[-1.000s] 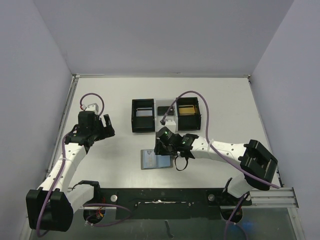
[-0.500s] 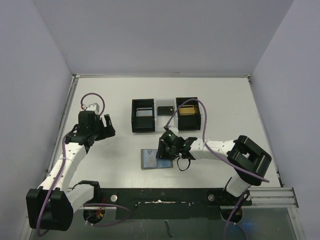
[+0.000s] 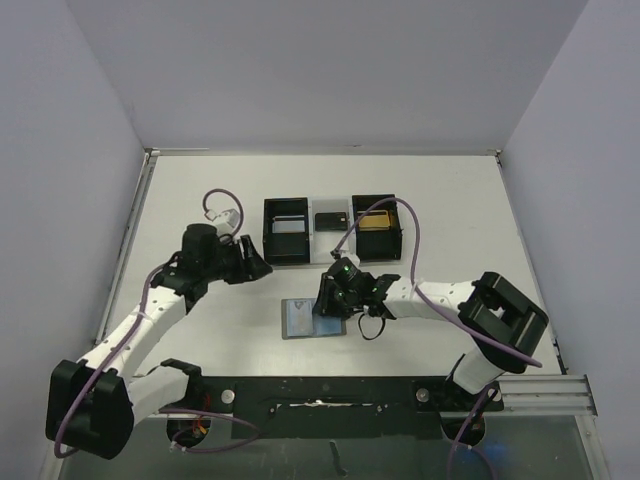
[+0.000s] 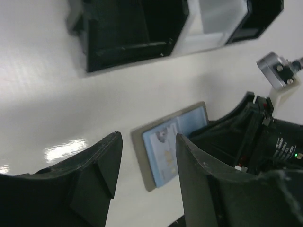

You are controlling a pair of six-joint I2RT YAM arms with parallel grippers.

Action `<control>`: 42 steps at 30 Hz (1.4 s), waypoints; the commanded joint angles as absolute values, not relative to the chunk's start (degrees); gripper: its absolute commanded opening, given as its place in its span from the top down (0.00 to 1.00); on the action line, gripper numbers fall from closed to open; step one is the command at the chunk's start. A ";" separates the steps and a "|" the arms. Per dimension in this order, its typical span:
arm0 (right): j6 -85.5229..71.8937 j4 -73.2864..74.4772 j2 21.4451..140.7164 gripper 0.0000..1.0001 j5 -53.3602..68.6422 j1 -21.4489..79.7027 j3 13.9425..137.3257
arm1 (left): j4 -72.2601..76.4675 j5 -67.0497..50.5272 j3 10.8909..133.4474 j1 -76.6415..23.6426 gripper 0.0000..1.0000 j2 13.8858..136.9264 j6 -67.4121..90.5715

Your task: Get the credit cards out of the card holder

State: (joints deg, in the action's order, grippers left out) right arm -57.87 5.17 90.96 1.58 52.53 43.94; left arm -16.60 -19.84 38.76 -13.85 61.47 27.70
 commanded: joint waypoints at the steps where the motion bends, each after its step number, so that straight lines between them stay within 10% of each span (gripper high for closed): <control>1: -56.66 2.34 86.87 0.72 2.95 52.64 45.25 | -7.61 -21.89 34.56 -21.85 0.54 61.96 35.56; 26: -59.71 1.66 92.80 0.73 4.51 51.60 43.33 | -0.96 -17.02 26.97 -35.43 0.80 73.46 42.36; 42: -59.68 0.47 93.08 0.76 6.22 51.03 43.22 | -2.11 -15.44 24.64 -35.84 0.80 72.66 43.54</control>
State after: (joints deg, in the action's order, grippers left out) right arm -59.64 2.00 92.79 5.74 51.48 43.27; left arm -1.61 -15.75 25.19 -35.66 73.63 43.86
